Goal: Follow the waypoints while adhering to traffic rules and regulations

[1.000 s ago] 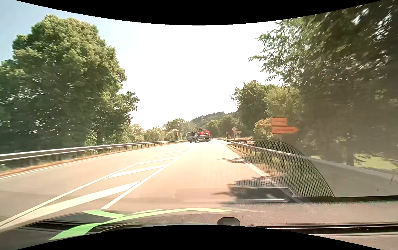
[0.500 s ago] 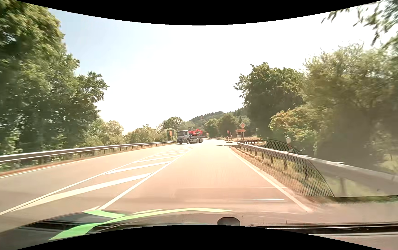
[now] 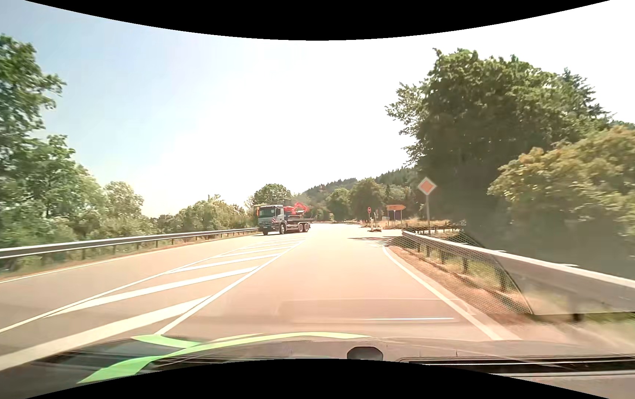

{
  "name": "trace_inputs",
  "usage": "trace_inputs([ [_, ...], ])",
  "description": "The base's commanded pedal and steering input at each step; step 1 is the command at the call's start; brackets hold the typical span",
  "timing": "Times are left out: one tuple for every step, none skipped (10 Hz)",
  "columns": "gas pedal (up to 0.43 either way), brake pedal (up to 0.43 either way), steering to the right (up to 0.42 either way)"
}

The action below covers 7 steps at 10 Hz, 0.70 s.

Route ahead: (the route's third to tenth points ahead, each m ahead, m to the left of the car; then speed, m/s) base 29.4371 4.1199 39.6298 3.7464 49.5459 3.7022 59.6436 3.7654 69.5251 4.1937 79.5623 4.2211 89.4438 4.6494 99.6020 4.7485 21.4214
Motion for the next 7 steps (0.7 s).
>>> trace_inputs([
  [0.319,0.000,-0.002],
  [0.319,0.000,-0.002],
  [0.319,0.000,-0.002],
  [0.319,0.000,-0.002],
  [0.319,0.000,-0.002],
  [0.319,0.000,-0.003],
  [0.319,0.000,-0.003],
])
